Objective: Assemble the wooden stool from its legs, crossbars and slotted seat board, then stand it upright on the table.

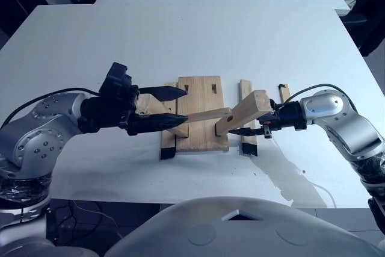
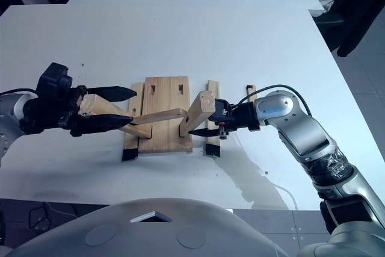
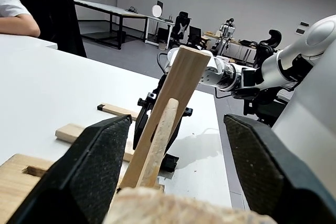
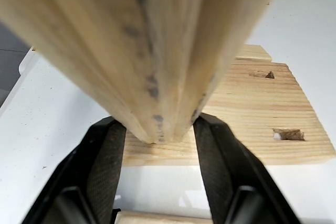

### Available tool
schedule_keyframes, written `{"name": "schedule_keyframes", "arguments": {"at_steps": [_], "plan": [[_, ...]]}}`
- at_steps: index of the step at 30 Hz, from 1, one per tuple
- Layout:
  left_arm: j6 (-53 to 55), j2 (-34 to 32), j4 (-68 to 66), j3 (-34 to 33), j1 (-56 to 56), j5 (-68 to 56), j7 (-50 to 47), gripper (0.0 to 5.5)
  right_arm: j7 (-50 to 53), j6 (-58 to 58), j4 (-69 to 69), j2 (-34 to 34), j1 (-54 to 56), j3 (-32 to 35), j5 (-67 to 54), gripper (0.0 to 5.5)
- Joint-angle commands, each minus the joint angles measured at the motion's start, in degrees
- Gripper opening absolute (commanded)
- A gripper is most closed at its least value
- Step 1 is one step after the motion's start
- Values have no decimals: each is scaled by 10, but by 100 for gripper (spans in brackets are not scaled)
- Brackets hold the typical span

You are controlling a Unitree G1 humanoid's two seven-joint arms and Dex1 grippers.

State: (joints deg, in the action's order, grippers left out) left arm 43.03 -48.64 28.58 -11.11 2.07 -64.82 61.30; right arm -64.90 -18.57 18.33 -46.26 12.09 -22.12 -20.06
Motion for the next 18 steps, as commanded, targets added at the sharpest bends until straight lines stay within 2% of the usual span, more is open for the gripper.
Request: {"name": "schedule_keyframes", "arguments": {"at_steps": [1,18], "plan": [[10,-11,2,-12,31,-9,-3,326,-6,-31,-13,-3,-24,-26,25,200],[42,-43,-25,-55,102,-58,10,326,-5,-31,-11,-3,-27,-25,28,200]]}}
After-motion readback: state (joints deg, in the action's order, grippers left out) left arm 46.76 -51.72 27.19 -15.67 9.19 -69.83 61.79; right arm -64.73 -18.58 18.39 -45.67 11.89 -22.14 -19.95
